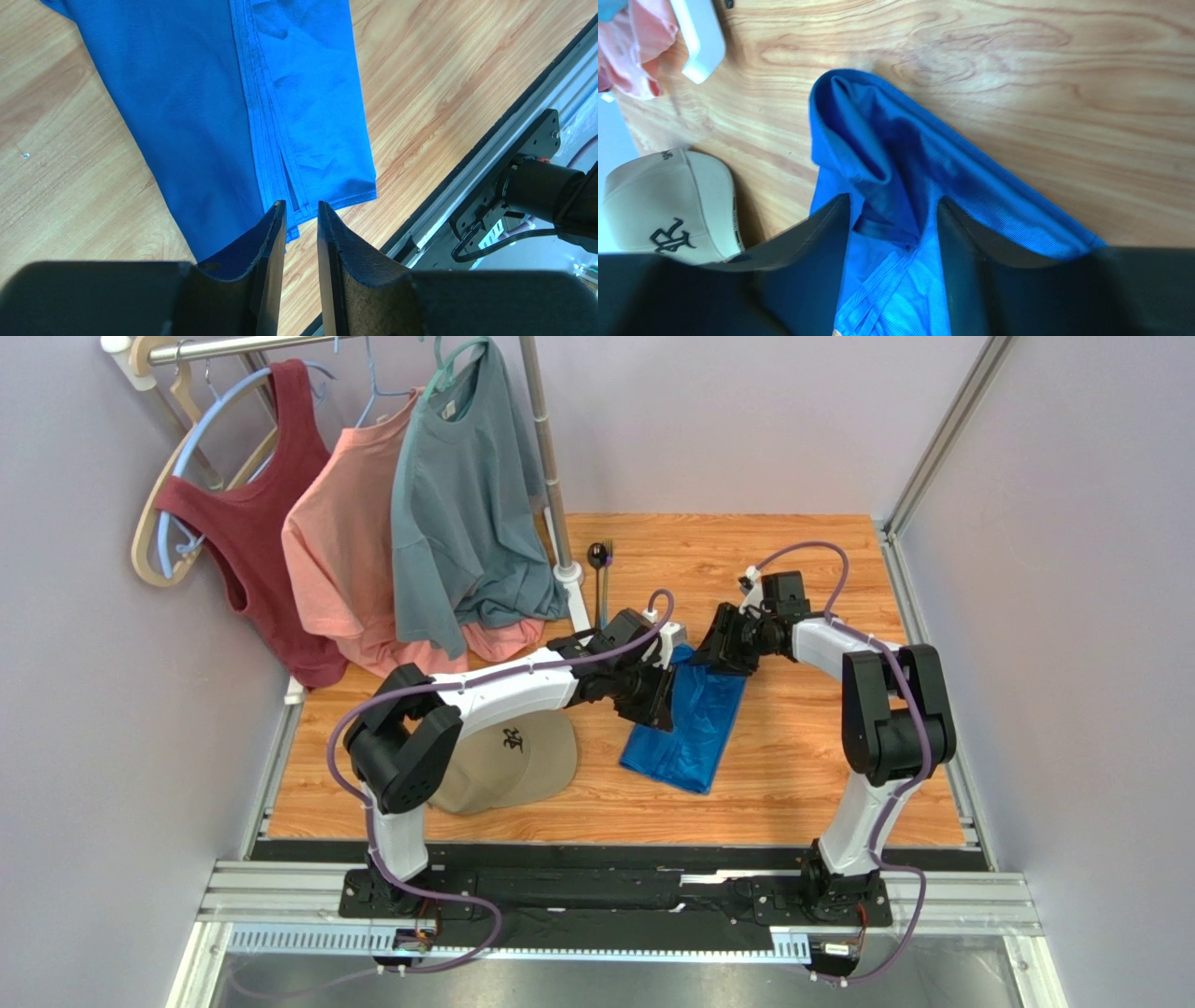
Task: Fold the napkin into a case and place the utensils inside
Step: Smooth out the 2/3-rectangle-folded napkin at the center of the board.
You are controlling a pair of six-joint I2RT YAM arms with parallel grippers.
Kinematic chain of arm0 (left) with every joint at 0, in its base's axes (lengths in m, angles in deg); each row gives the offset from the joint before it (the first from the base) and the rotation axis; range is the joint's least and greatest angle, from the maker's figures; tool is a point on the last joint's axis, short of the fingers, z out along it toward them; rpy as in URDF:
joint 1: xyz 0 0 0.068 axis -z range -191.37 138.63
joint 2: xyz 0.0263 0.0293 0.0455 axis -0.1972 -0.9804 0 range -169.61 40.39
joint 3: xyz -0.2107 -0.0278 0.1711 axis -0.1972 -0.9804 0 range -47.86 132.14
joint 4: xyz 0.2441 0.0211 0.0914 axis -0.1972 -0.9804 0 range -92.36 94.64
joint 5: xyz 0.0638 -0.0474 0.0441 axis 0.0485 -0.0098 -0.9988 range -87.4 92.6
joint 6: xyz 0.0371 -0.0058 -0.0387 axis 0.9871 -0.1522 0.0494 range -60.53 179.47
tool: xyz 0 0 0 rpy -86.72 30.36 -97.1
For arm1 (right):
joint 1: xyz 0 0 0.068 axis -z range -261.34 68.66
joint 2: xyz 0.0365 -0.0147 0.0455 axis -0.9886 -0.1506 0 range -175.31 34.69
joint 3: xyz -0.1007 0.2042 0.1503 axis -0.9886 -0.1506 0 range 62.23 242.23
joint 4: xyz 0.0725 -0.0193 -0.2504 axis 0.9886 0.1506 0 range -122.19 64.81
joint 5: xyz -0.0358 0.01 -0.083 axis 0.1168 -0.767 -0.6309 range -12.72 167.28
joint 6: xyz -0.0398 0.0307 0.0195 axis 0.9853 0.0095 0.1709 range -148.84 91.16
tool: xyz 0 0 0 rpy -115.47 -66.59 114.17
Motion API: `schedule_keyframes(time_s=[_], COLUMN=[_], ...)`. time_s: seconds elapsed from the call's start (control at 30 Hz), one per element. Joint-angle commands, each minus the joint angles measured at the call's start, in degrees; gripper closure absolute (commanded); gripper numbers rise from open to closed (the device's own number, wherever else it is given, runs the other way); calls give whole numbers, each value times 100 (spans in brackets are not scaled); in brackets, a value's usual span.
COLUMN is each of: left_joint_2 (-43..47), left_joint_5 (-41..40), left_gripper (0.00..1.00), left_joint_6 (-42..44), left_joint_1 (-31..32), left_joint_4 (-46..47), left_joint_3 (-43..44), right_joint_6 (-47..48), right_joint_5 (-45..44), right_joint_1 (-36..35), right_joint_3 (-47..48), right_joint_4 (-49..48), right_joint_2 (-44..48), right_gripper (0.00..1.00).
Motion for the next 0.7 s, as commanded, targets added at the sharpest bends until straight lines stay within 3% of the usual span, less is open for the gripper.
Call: schedule_keyframes(time_s=[0.0,0.17,0.33,0.5,0.6,0.67], left_joint_2=[59,24,-309,-898,-1206,-1399], left_joint_5=[-82,-495,-416,-460,-574,-600], left_gripper=[73,73,67,63,64,65], left_joint_6=[98,185,334,607,809,959], left_joint_1=[-34,-148,-456,-509,-509,-500], left_joint_4=[8,-220,-229,-326,-317,-352], left_joint_3=[248,519,1161,2075,2462,2673], right_joint_6=[134,64,-120,-375,-341,-375], right_joint_5=[-190,-322,-59,48,-22,-136], right_joint_1=[-60,-60,-51,-51,-42,-33], right_joint_3=[375,665,877,1026,1096,1149], right_joint_4=[-135,-38,-152,-267,-84,83], right_joint_2=[-122,-289,-632,-887,-826,-704], right_gripper=[56,84,100,100,84,68])
